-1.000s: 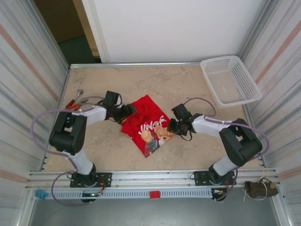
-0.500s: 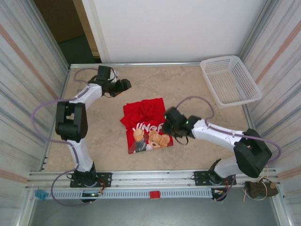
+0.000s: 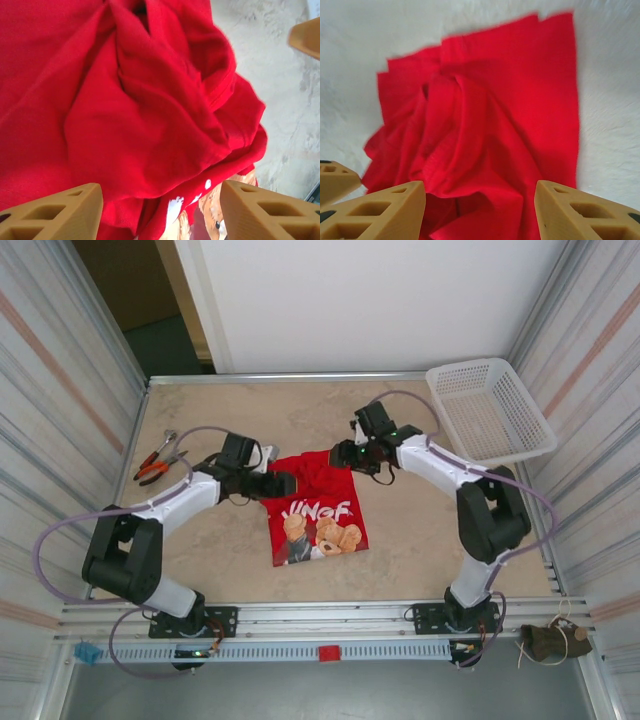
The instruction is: Fold the inside-out t-shirt
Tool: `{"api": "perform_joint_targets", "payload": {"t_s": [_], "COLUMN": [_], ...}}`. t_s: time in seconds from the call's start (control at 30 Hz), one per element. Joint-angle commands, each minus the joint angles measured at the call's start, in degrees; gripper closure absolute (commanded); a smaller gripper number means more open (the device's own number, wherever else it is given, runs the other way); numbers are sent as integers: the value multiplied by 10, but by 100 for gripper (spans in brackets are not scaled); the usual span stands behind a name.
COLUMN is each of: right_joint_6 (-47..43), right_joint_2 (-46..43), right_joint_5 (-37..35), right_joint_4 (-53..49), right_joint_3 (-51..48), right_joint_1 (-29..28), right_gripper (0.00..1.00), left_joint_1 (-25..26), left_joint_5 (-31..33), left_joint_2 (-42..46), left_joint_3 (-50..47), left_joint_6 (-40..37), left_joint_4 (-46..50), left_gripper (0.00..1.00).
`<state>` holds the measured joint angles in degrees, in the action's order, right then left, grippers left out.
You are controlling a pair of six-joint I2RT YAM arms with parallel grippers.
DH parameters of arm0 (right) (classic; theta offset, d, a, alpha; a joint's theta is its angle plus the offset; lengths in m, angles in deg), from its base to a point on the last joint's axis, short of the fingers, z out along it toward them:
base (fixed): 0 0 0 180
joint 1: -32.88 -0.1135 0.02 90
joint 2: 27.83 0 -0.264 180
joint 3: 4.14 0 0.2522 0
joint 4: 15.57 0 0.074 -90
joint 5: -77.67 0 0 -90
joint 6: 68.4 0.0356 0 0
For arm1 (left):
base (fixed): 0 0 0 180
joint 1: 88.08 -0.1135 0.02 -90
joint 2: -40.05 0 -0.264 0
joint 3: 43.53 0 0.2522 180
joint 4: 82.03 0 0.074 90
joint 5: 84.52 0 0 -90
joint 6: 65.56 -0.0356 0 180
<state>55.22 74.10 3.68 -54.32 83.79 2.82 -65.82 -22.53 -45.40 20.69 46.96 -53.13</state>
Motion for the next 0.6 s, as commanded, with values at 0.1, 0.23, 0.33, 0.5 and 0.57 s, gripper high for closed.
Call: {"api": "perform_joint_targets", "payload": {"t_s": [0.1, 0.23, 0.33, 0.5, 0.57], "right_joint_6": [-1, 10, 15, 15, 14], "right_joint_2": [48, 69, 82, 100, 99], "right_joint_5": [32, 33, 34, 34, 34], "right_joint_4": [-6, 0, 5, 5, 5], "right_joint_3": [26, 38, 44, 56, 58], "right_joint_1": [-33, -41, -41, -36, -31], "right_gripper": [43, 46, 50, 82, 99], "left_joint_1": [16, 21, 22, 22, 22], "left_joint_5": [-9, -13, -14, -6, 0], "left_joint_2": [-22, -43, -50, -62, -67], "left_joint_3": [3, 5, 3, 6, 13], "left_joint_6": [8, 14, 15, 17, 16], "left_joint_4": [-86, -104, -109, -118, -118], "left_gripper": [37, 39, 41, 63, 77]}}
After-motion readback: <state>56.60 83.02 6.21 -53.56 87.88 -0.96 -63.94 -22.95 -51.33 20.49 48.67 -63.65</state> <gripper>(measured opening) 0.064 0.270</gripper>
